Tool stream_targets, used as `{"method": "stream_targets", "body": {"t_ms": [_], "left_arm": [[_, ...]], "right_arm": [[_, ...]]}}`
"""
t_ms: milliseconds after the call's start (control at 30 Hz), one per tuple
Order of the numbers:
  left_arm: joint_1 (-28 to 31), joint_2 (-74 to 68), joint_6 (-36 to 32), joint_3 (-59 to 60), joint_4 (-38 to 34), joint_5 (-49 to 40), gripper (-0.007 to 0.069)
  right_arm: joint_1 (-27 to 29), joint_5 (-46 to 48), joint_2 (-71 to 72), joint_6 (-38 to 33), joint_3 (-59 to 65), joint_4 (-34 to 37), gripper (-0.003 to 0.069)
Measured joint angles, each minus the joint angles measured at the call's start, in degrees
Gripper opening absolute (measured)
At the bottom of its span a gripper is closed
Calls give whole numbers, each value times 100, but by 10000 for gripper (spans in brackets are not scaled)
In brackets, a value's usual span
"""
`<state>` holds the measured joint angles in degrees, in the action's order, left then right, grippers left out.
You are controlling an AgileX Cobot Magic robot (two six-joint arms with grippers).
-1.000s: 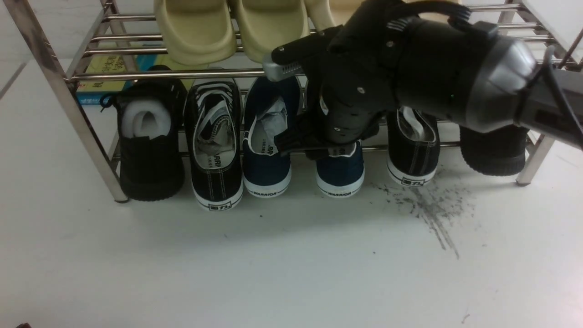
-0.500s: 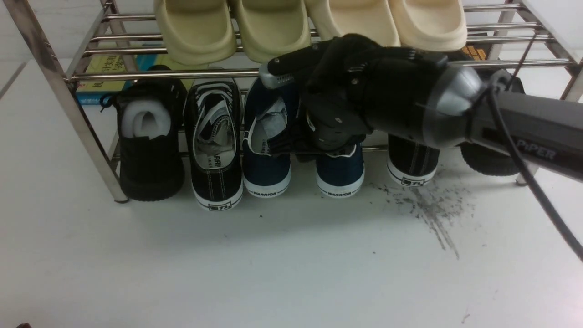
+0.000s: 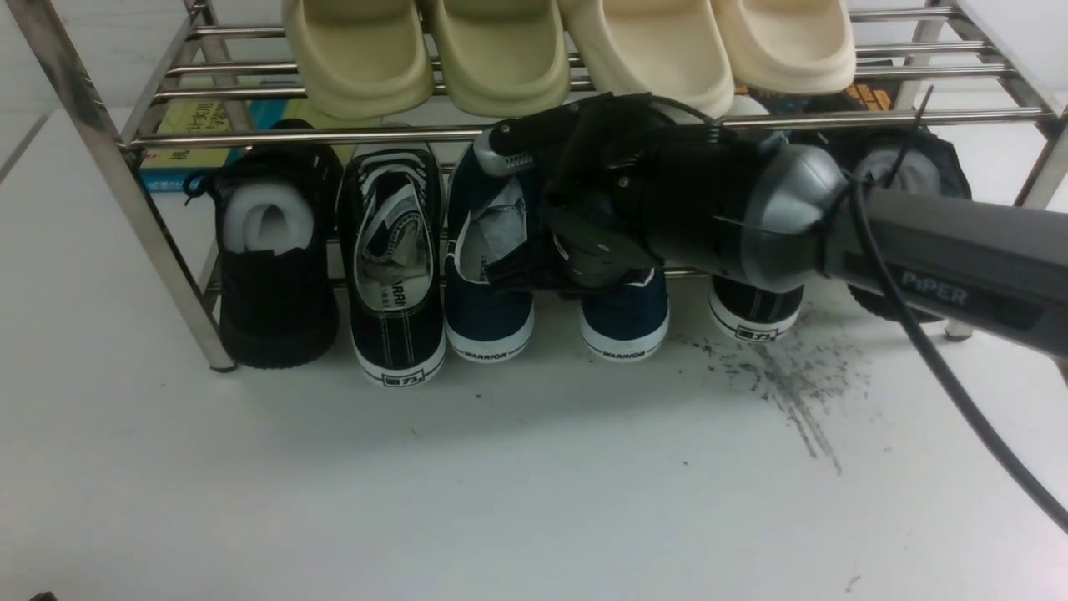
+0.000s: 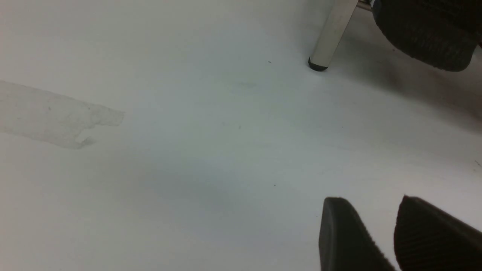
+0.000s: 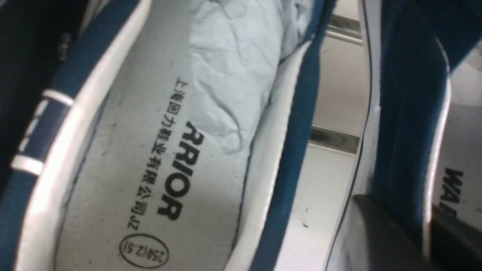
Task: Take the shoes off the shelf with your hand on the white table.
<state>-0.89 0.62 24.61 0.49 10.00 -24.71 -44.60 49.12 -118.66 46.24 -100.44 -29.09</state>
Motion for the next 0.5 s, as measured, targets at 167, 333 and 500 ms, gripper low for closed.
{"method": "stream_targets", "body": {"t_ms": [167, 333, 500], "left_arm": [[0, 0, 0, 0, 0, 0, 239], [0, 0, 0, 0, 0, 0, 239], [0, 0, 0, 0, 0, 0, 239]], "right_arm": [[0, 560, 374, -256, 6, 257, 24], [0, 1248, 1212, -829, 6, 979, 24], [-6, 1816, 1832, -1258, 6, 1732, 24]]}}
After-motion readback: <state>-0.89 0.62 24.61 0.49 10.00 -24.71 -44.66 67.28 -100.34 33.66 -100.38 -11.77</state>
